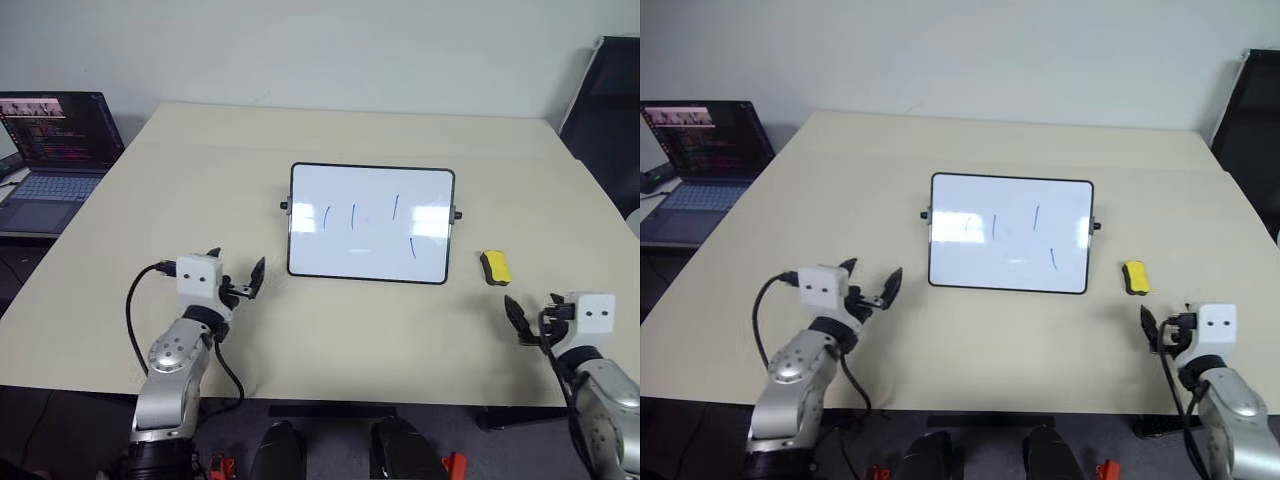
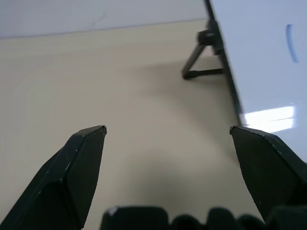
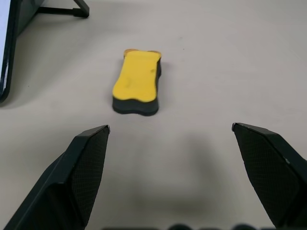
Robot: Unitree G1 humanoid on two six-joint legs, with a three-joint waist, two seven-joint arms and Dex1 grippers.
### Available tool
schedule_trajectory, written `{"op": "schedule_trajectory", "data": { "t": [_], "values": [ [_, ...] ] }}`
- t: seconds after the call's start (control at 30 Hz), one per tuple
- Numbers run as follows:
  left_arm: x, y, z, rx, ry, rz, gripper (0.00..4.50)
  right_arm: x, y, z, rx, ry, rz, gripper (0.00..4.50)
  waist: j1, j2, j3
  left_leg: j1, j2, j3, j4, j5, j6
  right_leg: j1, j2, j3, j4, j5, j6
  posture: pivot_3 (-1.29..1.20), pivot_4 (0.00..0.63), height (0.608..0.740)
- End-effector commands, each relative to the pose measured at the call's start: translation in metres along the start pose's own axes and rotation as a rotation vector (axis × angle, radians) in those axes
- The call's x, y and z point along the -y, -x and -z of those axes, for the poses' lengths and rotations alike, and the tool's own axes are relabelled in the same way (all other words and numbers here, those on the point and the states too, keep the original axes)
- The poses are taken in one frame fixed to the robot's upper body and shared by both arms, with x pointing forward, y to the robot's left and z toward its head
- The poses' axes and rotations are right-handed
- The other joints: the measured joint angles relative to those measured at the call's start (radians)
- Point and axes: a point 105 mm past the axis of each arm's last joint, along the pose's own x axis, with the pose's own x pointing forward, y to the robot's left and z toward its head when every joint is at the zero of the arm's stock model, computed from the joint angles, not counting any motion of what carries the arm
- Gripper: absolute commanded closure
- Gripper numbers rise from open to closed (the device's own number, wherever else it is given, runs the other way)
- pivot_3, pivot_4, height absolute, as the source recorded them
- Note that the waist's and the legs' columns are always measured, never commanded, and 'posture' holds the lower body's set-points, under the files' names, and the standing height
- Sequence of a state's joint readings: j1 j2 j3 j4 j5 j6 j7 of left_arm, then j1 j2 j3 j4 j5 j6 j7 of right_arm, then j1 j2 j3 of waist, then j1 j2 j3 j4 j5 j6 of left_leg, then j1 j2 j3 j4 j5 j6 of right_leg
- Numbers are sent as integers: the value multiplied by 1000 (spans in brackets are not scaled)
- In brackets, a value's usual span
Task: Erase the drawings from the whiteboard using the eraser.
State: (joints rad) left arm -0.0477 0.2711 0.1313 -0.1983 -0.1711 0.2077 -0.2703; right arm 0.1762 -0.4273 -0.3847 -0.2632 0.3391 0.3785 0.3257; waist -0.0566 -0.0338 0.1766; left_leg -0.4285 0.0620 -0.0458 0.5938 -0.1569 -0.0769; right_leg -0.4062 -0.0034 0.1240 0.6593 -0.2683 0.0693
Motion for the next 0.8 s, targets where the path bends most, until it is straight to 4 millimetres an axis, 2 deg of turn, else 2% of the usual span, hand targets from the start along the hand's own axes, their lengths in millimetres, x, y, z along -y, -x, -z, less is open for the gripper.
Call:
{"op": "schedule_trajectory", "data": {
  "t": [0.03, 0.13, 0.2, 0.27, 0.4, 0.5, 0.57, 0.67, 0.77, 0.8],
  "values": [
    [3, 1, -17, 51, -14, -8, 0, 1, 3, -11, 33, -6, -8, 24, -1, 0, 0, 0, 0, 0, 0, 0, 0, 0, 0, 0, 0, 0, 0, 0, 150, 740],
    [0, 3, -18, 61, -28, -34, 0, 0, 4, -9, 35, -31, 18, 24, -2, 0, 0, 0, 0, 0, 0, 0, 0, 0, 0, 0, 0, 0, 0, 0, 150, 740],
    [2, 4, -24, 60, -17, -25, 0, -9, 6, -10, 19, -52, -17, 24, -1, 0, 0, 0, 0, 0, 0, 0, 0, 0, 0, 0, 0, 0, 0, 0, 150, 740],
    [6, 6, -28, 55, -36, 36, 0, -15, 8, -13, 20, -21, -39, 24, -1, 0, 0, 0, 0, 0, 0, 0, 0, 0, 0, 0, 0, 0, 0, 0, 150, 740],
    [-3, 7, -41, 77, -81, 97, 0, -28, 10, -16, 24, -12, -71, 24, -1, 0, 0, 0, 0, 0, 0, 0, 0, -1, 0, 0, 0, 0, 0, 0, 150, 740],
    [18, 8, -58, 102, -122, 298, 0, -38, 8, -25, 29, -40, -136, 24, -1, 0, 0, 0, 0, 0, 0, 0, 0, -1, 0, 0, 0, 0, 0, 0, 150, 740],
    [23, 11, -61, 100, -124, 397, 0, -50, 6, -30, 42, -48, -170, 24, -1, 0, 0, 0, 0, 0, 0, 0, 0, -1, -1, 0, -1, 0, 0, 0, 150, 740],
    [46, 3, -76, 109, -135, 547, 0, -38, 1, -40, 42, -42, -130, 24, 0, 0, 0, 0, -1, 1, 0, 0, 0, -1, -1, 0, -1, 0, 0, 0, 150, 740],
    [55, -3, -87, 100, -117, 674, 0, -31, -5, -56, 90, -43, -57, 24, 1, 0, 0, -1, -1, 0, 1, 0, 0, -1, -1, 0, -1, 0, 0, 0, 150, 740],
    [67, -7, -92, 100, -135, 745, 0, -23, -9, -61, 87, -30, -17, 24, 0, 0, 0, -2, -1, 0, 1, 0, 0, -1, -1, -1, -1, 0, 0, 0, 150, 740]
  ]
}}
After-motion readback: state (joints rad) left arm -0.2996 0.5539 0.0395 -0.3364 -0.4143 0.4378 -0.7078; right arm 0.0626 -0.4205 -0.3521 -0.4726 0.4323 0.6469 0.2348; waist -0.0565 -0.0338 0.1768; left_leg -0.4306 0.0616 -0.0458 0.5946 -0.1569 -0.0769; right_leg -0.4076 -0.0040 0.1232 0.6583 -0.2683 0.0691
